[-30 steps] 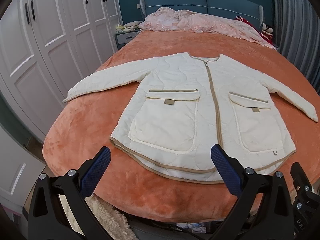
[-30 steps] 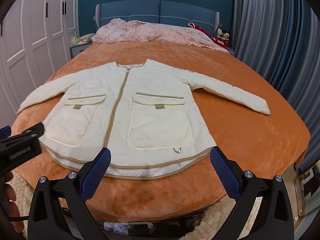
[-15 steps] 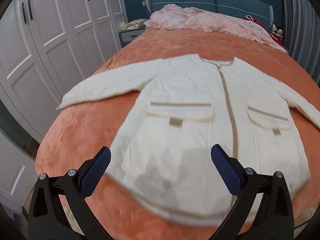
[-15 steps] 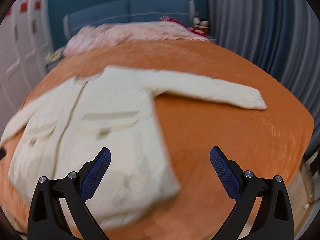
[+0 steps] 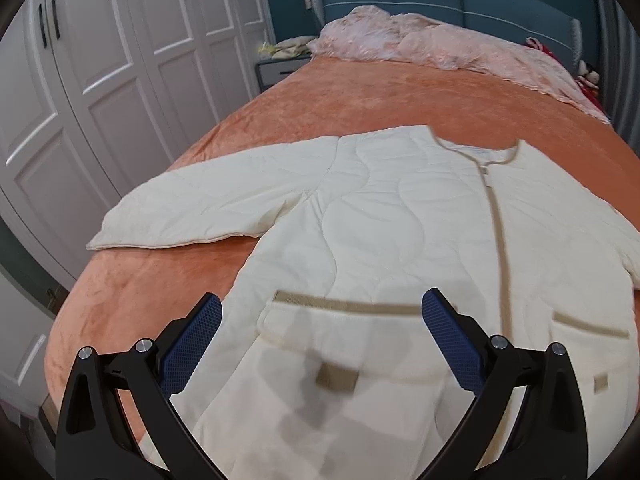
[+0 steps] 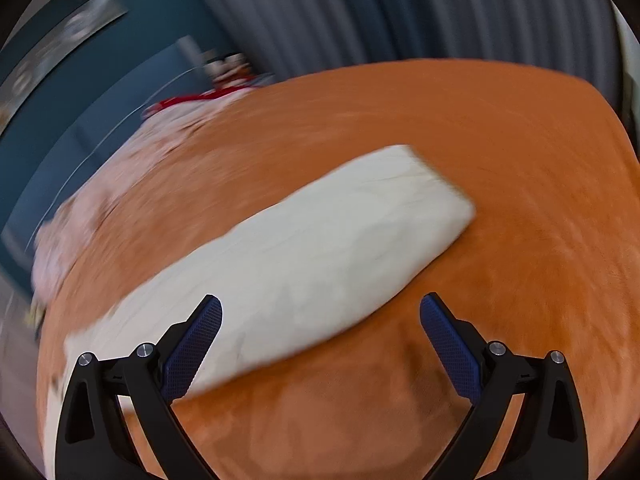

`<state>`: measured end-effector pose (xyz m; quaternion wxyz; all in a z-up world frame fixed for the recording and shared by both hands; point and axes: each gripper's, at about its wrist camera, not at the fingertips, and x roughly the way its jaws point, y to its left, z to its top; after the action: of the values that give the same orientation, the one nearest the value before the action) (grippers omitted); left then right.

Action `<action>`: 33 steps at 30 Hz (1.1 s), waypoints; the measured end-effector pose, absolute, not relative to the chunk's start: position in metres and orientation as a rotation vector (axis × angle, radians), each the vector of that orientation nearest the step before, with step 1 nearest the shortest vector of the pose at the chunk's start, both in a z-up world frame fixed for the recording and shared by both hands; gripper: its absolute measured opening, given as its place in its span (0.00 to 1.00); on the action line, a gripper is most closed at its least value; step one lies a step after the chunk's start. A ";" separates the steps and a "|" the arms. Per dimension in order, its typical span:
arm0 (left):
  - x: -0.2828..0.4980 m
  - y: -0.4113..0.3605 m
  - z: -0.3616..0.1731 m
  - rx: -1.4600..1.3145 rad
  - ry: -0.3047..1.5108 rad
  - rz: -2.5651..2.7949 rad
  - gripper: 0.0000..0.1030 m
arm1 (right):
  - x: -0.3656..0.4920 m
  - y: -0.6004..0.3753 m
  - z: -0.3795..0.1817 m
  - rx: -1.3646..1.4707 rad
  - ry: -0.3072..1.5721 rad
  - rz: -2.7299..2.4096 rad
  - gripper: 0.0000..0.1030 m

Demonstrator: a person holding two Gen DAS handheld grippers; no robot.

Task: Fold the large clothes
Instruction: 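Grasp the cuff of a jacket sleeve with the right gripper, then fold the held sleeve across the jacket body and open the right gripper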

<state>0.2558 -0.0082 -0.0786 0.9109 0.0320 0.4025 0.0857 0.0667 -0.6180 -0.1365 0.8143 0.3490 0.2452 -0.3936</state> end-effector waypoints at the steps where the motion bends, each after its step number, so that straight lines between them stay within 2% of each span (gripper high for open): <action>1: 0.261 -0.007 -0.082 0.065 0.832 0.184 0.95 | 0.067 -0.629 -0.142 0.770 0.511 -0.866 0.94; 3: 0.272 -0.007 -0.089 0.074 0.836 0.204 0.95 | 0.069 -0.645 -0.150 0.807 0.502 -0.906 0.88; 5: 0.281 -0.007 -0.096 0.080 0.844 0.222 0.95 | 0.079 -0.657 -0.159 0.838 0.515 -0.916 0.68; 6: 0.286 -0.006 -0.101 0.079 0.848 0.220 0.95 | 0.083 -0.657 -0.161 0.837 0.527 -0.928 0.64; 7: 0.289 -0.006 -0.104 0.085 0.851 0.225 0.95 | 0.089 -0.656 -0.161 0.834 0.533 -0.934 0.50; 8: 0.291 -0.005 -0.107 0.093 0.851 0.232 0.95 | 0.098 -0.655 -0.160 0.824 0.529 -0.918 0.26; 9: 0.293 -0.004 -0.110 0.095 0.853 0.237 0.95 | 0.104 -0.655 -0.158 0.826 0.533 -0.900 0.17; 10: 0.297 -0.003 -0.112 0.092 0.857 0.241 0.95 | 0.113 -0.652 -0.153 0.826 0.523 -0.874 0.14; 15: 0.303 0.012 -0.116 0.070 0.863 0.261 0.95 | 0.162 -0.589 -0.083 0.689 0.401 -0.639 0.11; 19: 0.301 0.031 -0.112 0.032 0.856 0.272 0.95 | 0.218 -0.470 -0.021 0.480 0.354 -0.304 0.11; 22: 0.301 0.046 -0.108 -0.006 0.859 0.274 0.95 | 0.254 -0.373 -0.004 0.343 0.360 -0.085 0.11; 26: 0.300 0.072 -0.100 -0.080 0.860 0.265 0.95 | 0.296 -0.252 -0.016 0.211 0.424 0.148 0.11; 31: 0.298 0.103 -0.093 -0.164 0.859 0.233 0.95 | 0.334 -0.135 -0.074 0.090 0.572 0.309 0.12; 33: 0.298 0.113 -0.091 -0.198 0.862 0.203 0.95 | 0.339 -0.108 -0.097 0.045 0.627 0.336 0.16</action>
<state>0.2978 0.1132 -0.0913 0.8988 -0.0956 0.4164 0.0981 0.3393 -0.1083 -0.0969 0.9371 0.0219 0.3069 0.1647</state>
